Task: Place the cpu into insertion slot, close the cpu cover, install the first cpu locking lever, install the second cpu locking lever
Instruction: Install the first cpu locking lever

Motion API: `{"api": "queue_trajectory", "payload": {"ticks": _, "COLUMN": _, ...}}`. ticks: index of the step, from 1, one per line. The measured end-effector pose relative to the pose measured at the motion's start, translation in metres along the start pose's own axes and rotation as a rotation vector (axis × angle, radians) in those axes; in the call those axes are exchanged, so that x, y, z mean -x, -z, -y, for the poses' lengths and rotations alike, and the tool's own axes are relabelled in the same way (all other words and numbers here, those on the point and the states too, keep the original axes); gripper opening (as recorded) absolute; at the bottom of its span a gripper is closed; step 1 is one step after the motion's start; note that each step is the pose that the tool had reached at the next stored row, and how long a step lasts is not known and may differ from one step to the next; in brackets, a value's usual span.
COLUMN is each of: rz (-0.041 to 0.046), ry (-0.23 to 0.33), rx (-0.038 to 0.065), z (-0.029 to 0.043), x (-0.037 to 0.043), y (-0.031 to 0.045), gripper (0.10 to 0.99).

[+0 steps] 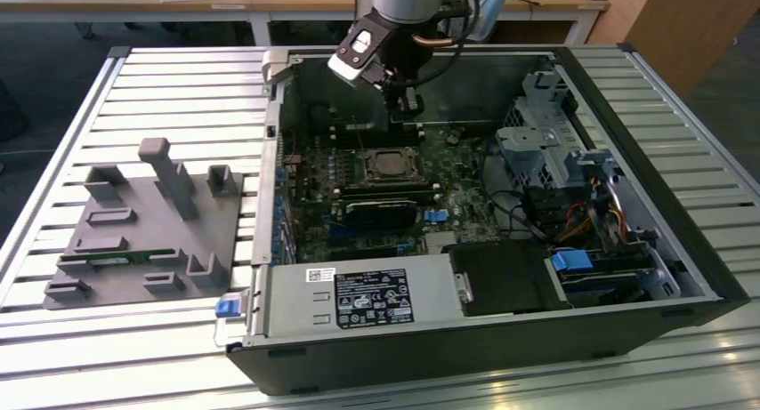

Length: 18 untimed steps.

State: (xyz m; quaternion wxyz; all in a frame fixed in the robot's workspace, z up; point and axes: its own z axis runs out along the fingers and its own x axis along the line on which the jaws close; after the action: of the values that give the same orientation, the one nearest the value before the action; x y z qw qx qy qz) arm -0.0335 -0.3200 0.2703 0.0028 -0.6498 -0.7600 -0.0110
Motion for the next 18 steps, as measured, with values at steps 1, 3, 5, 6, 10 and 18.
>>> {"api": "queue_trajectory", "payload": {"ticks": 1, "rz": -0.0005, "ry": 0.017, "rx": 0.000, "z": 0.0000, "x": 0.0000, "y": 0.0000, "gripper": 0.106}}
{"api": "queue_trajectory", "payload": {"ticks": 3, "rz": -0.0014, "ry": 0.052, "rx": -0.001, "z": 0.0000, "x": 0.0000, "y": 0.0000, "gripper": 0.106}}
{"api": "queue_trajectory", "payload": {"ticks": 5, "rz": -0.0020, "ry": 0.089, "rx": -0.001, "z": 0.0000, "x": 0.0000, "y": 0.0000, "gripper": 0.106}}
{"api": "queue_trajectory", "payload": {"ticks": 6, "rz": -0.0021, "ry": 0.107, "rx": -0.002, "z": 0.0000, "x": 0.0000, "y": 0.0000, "gripper": 0.106}}
{"api": "queue_trajectory", "payload": {"ticks": 10, "rz": -0.0031, "ry": 0.179, "rx": -0.003, "z": 0.0000, "x": 0.0000, "y": 0.0000, "gripper": 0.106}}
{"api": "queue_trajectory", "payload": {"ticks": 18, "rz": -0.0049, "ry": 0.325, "rx": -0.006, "z": 0.0000, "x": 0.0000, "y": -0.0002, "gripper": 0.106}}
